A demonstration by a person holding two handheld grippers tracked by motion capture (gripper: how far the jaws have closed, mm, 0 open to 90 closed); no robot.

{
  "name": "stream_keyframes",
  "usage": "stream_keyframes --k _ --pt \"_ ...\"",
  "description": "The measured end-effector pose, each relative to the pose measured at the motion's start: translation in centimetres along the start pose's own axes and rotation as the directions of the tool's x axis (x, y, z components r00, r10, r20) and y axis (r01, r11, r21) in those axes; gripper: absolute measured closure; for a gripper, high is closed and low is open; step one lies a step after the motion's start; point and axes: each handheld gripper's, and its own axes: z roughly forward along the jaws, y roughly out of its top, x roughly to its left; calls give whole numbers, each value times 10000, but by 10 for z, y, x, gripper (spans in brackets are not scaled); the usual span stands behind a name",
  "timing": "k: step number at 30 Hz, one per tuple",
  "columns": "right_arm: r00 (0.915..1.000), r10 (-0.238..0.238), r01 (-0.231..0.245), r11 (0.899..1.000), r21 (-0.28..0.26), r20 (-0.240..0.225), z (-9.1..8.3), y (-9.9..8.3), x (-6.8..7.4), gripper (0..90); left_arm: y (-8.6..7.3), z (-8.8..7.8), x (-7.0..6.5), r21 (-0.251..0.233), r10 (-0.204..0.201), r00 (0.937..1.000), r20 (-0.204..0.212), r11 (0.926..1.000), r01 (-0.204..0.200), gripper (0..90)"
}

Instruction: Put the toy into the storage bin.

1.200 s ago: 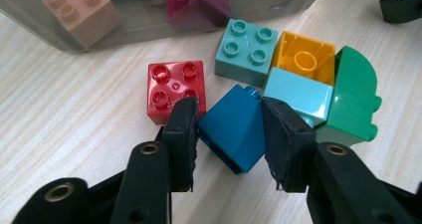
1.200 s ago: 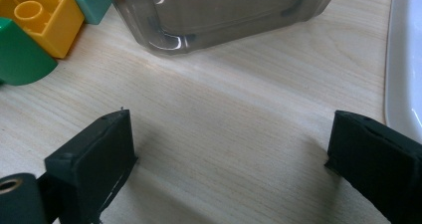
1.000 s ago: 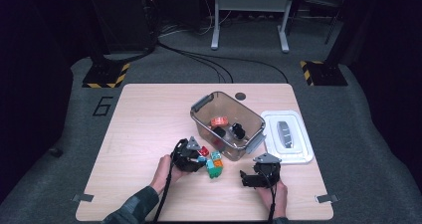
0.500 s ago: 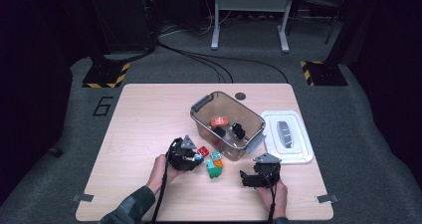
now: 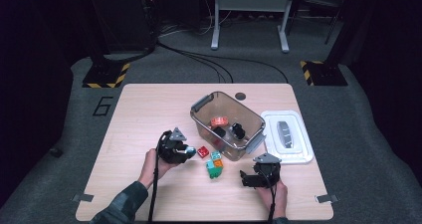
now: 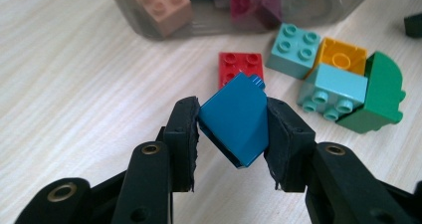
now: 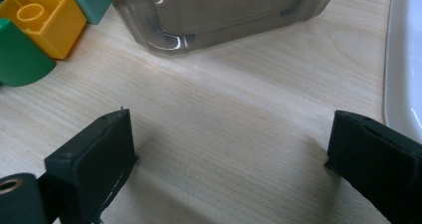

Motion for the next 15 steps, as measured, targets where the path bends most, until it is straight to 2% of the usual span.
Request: stream_keyframes --k 3,15 --pt "10000 -2 2 10000 8 8 0 0 0 35 4 -5 4 -86 -113 9999 -47 9999 113 596" --pt "10000 -31 31 10000 24 8 0 0 -1 35 25 -24 18 -384 -169 9996 -219 9991 161 596"
